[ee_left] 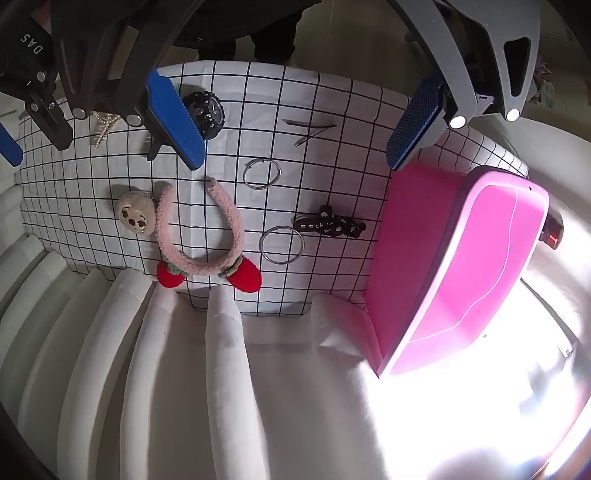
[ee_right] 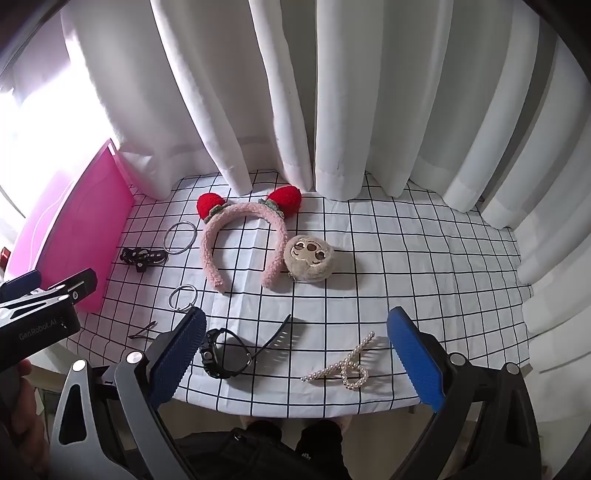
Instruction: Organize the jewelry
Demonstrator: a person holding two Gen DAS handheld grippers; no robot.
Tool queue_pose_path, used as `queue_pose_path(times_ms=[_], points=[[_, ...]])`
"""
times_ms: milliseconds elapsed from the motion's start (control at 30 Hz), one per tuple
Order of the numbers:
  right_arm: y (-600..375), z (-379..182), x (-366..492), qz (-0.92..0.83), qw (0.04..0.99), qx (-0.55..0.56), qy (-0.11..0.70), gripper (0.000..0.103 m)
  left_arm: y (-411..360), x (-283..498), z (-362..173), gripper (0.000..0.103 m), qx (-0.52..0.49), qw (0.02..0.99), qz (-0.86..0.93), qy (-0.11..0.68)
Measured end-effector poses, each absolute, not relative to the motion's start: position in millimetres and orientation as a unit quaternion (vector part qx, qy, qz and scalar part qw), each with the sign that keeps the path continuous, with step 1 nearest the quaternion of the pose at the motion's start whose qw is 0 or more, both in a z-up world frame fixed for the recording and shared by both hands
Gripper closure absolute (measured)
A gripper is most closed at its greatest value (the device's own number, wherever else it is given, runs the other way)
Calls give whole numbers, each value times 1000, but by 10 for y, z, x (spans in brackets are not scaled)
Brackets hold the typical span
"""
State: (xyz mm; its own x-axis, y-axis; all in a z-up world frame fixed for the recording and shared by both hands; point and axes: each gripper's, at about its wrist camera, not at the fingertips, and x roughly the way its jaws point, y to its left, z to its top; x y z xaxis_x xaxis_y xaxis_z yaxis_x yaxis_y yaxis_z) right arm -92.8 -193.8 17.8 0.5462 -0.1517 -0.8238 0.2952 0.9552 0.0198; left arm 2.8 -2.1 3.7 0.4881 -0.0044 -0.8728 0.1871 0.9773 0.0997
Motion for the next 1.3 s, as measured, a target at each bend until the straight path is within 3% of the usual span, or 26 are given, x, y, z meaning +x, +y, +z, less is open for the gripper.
queue_pose_path(times_ms=[1300], points=[[-1937, 185, -936, -128, 877, 78, 457, 9, -56, 34, 16, 6, 89, 858, -58, 503]])
